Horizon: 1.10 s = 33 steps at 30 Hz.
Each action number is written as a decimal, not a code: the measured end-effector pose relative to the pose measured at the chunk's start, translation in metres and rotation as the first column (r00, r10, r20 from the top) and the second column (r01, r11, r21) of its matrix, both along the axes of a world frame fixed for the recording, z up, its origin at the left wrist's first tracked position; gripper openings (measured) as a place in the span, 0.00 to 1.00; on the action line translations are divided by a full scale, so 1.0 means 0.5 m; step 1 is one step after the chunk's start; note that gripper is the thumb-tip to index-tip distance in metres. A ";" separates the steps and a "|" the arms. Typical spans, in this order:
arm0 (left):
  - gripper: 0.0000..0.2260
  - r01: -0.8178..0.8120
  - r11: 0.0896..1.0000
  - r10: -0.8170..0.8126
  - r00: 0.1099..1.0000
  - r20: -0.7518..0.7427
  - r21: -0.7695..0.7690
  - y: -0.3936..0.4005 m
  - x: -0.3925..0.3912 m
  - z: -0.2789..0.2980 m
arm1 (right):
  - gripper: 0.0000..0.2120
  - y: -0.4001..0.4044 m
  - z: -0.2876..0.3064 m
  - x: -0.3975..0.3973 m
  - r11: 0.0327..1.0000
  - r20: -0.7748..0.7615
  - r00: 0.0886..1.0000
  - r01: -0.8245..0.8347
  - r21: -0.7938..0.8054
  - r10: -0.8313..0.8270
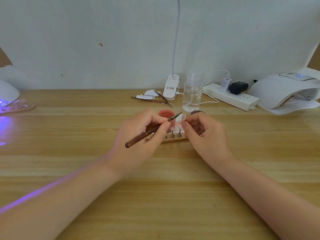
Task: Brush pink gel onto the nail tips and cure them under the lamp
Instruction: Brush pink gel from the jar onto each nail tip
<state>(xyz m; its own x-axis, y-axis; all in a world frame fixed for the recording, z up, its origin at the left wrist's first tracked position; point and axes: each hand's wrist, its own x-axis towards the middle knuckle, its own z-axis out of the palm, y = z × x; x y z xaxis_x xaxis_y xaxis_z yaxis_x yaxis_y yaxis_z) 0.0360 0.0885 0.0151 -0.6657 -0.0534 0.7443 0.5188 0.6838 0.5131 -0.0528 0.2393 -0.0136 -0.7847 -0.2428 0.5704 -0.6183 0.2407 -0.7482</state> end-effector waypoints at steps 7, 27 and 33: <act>0.02 -0.018 0.998 0.014 0.998 -0.058 -0.064 -0.011 -0.008 -0.021 | 0.02 0.000 0.003 0.003 1.000 -0.004 1.000 0.014 0.023 -0.013; 0.03 0.071 0.996 -0.068 0.995 -0.079 0.046 -0.012 0.005 -0.020 | 0.00 0.000 -0.002 -0.001 1.000 0.027 1.000 0.011 -0.005 -0.011; 0.04 0.032 0.964 -0.047 0.998 0.051 0.265 -0.005 -0.002 -0.019 | 0.01 0.000 -0.001 0.001 1.000 0.028 0.999 -0.015 -0.006 0.015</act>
